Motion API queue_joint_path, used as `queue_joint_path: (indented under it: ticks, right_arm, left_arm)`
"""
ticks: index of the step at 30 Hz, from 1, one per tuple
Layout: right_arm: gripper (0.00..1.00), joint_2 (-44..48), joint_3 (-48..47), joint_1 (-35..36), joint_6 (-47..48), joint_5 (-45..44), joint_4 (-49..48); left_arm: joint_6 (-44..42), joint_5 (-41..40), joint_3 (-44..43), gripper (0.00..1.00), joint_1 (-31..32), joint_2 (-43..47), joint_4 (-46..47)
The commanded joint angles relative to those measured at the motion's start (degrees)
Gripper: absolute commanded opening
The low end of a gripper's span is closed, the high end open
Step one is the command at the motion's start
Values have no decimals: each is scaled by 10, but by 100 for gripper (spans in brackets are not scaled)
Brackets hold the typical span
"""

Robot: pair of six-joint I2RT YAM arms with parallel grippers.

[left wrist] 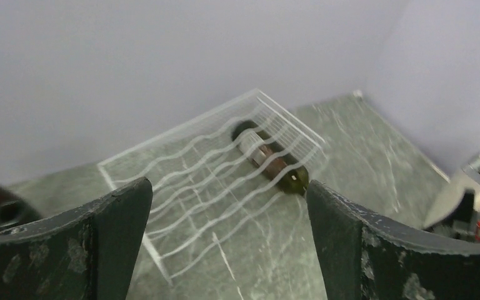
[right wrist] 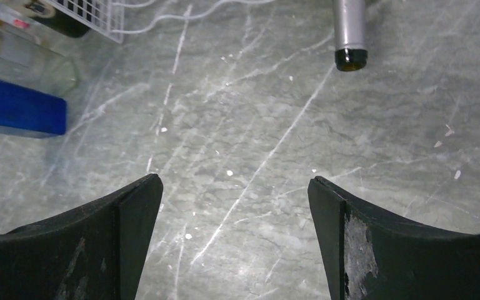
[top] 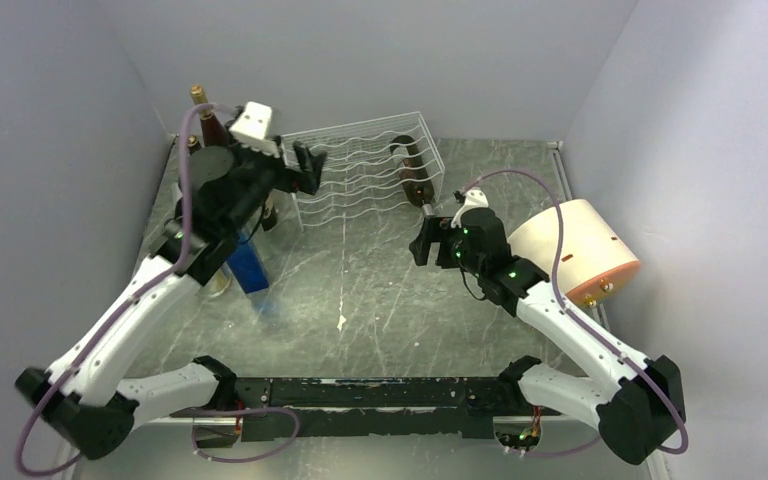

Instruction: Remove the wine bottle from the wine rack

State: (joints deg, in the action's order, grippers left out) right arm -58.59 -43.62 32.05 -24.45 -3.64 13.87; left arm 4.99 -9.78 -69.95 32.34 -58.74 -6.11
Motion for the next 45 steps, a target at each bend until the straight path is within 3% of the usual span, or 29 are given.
queue_joint_path:
  ticks: [1, 9, 18, 22, 24, 29, 34, 41, 45]
  right_arm:
    - [92, -20, 21, -4, -4, -33, -36]
    - [92, -125, -3, -69, -1, -3, -93]
    - [88, -299, -103, -102, 53, -31, -134]
    - [87, -312, -47, -112, 89, -24, -294]
    - [87, -335, -53, -125, 85, -25, -306]
    - [76, -410, -80, -135, 91, 14, -346]
    - [73, -468, -96, -136, 84, 44, -387]
    - [66, -513, -130, -140, 84, 56, -410]
    - [57, -529, -134, -150, 73, 80, -415]
  left_arm:
    - [19, 143, -30, 96, -3, -52, 24]
    - [-8, 136, 85, 94, -3, -34, 82]
    - [-14, 139, 117, 92, -3, -6, 90]
    - [-8, 144, 120, 91, -3, 1, 93]
    - [-6, 146, 121, 91, -3, 4, 94]
    - [-1, 154, 127, 91, -3, 10, 101]
    - [3, 171, 124, 91, -2, 5, 98]
    - [2, 168, 125, 90, -2, -4, 96]
    - [3, 174, 125, 90, -2, -5, 96]
